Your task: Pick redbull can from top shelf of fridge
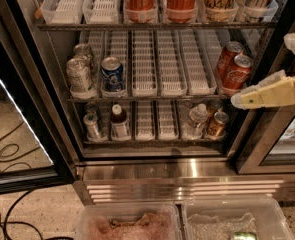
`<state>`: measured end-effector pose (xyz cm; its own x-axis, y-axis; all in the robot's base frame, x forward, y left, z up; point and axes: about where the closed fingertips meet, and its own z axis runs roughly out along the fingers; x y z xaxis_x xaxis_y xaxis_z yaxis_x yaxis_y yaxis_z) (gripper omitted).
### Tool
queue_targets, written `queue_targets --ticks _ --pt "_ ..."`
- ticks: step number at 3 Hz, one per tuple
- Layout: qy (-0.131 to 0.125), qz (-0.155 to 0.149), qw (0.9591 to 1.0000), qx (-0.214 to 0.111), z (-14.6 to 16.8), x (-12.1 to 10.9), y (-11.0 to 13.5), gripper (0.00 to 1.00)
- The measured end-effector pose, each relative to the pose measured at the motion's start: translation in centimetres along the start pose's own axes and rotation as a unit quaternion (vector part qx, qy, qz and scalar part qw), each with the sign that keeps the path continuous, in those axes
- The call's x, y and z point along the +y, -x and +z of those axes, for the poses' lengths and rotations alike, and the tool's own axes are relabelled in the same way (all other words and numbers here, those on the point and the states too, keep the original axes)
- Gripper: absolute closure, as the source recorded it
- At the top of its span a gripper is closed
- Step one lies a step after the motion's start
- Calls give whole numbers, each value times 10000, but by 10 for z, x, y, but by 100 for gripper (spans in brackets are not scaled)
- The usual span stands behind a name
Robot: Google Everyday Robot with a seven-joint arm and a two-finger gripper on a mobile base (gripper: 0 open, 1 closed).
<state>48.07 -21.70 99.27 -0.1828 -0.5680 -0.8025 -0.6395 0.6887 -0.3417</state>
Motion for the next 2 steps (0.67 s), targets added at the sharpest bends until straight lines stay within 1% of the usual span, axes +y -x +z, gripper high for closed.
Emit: queue_targets --ticks 1,2 --pt "-346 276 9988 -208 18 5 -3 0" --pt "-746 371 9960 -311 33 0 -6 0"
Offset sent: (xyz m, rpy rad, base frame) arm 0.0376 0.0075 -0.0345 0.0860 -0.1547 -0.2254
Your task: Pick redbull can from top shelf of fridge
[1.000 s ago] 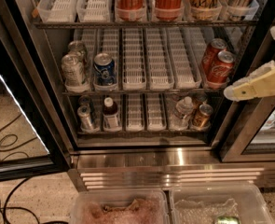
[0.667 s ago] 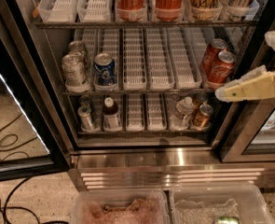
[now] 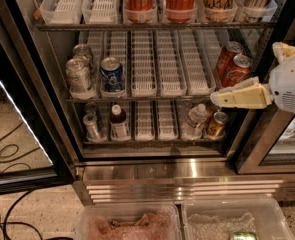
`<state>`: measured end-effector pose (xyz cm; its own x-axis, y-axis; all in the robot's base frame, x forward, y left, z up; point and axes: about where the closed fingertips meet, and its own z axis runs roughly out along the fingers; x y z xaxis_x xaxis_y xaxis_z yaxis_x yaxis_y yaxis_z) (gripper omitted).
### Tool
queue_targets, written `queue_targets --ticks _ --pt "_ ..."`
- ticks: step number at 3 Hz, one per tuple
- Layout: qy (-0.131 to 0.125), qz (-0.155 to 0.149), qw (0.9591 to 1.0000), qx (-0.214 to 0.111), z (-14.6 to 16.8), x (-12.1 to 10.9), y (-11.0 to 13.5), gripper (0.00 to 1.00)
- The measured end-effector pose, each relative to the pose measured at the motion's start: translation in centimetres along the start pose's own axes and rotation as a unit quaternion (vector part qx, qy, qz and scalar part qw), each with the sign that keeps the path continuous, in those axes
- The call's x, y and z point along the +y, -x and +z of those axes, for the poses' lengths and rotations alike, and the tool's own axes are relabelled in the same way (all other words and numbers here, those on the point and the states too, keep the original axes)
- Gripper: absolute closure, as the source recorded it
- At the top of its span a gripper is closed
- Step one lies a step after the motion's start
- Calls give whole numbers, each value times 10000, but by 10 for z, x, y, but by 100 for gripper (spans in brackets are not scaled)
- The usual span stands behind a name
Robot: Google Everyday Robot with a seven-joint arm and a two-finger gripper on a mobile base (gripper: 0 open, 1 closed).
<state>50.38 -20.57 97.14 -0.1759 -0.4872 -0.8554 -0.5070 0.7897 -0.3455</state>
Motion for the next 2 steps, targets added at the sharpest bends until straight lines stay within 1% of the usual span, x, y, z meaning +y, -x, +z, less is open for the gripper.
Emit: queue_targets --ticks 1,2 --pt "-316 51 9994 -107 9 -8 -2 0" --pt "-621 -38 9978 -237 16 -23 2 0"
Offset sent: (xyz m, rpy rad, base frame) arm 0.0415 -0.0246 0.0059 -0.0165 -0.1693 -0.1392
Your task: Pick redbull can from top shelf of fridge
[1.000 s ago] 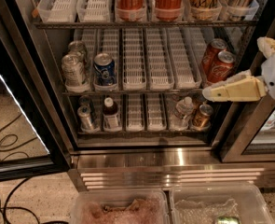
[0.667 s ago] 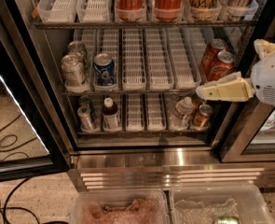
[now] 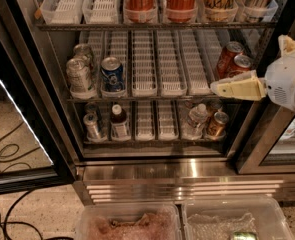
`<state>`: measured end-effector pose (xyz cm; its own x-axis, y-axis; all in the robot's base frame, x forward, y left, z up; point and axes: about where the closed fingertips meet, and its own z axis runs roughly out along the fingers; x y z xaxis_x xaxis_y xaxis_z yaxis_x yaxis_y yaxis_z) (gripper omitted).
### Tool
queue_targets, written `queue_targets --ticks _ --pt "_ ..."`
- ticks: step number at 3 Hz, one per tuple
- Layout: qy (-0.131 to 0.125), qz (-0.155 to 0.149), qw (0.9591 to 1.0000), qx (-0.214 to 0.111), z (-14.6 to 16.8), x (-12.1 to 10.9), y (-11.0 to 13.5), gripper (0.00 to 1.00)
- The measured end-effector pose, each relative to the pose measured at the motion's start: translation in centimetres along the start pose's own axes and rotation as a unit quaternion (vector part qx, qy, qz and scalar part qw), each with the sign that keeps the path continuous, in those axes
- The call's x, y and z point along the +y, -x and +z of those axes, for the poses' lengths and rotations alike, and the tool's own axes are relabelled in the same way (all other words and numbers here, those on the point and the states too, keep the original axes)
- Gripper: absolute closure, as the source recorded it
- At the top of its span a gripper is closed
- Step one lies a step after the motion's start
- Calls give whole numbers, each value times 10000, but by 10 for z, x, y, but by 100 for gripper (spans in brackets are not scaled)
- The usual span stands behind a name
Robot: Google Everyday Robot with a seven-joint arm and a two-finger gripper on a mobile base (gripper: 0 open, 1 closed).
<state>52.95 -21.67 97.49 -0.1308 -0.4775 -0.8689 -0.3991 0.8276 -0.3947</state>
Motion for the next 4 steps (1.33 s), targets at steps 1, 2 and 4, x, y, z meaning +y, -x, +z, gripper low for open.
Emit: queue_targets --ticks 1,2,4 --pt "-486 -128 9985 -225 4 -22 15 0" --pt "-492 -82 9985 -242 3 -20 17 0" --pt "-1065 399 9921 -538 21 -24 28 0"
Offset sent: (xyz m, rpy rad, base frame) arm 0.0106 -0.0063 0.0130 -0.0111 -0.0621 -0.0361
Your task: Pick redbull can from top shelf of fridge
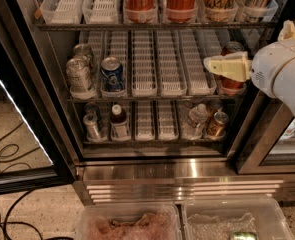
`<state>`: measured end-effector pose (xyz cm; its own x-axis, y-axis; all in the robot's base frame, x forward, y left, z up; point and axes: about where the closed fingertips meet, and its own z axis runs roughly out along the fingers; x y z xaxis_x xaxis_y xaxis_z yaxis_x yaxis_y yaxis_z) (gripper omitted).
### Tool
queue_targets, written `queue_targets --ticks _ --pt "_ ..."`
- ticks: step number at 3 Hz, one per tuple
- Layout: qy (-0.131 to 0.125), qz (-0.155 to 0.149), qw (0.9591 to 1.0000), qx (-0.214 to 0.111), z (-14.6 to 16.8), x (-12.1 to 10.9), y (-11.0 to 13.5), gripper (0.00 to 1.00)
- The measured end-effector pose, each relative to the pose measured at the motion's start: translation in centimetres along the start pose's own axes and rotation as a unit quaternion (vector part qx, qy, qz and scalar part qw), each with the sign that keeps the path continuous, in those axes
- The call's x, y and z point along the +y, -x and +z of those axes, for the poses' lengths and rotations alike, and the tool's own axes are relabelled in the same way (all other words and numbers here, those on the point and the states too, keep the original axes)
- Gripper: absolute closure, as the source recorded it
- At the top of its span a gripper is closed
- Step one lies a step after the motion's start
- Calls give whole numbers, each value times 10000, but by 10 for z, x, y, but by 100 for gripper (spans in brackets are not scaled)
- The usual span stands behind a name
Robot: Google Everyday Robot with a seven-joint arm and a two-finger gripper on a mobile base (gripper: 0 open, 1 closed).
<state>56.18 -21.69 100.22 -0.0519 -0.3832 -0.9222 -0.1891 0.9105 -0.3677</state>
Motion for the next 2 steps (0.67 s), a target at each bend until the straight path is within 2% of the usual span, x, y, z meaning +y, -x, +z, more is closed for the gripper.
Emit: queue_targets --ticks 2 --pt "-546 179 9981 -211 15 -9 4 0"
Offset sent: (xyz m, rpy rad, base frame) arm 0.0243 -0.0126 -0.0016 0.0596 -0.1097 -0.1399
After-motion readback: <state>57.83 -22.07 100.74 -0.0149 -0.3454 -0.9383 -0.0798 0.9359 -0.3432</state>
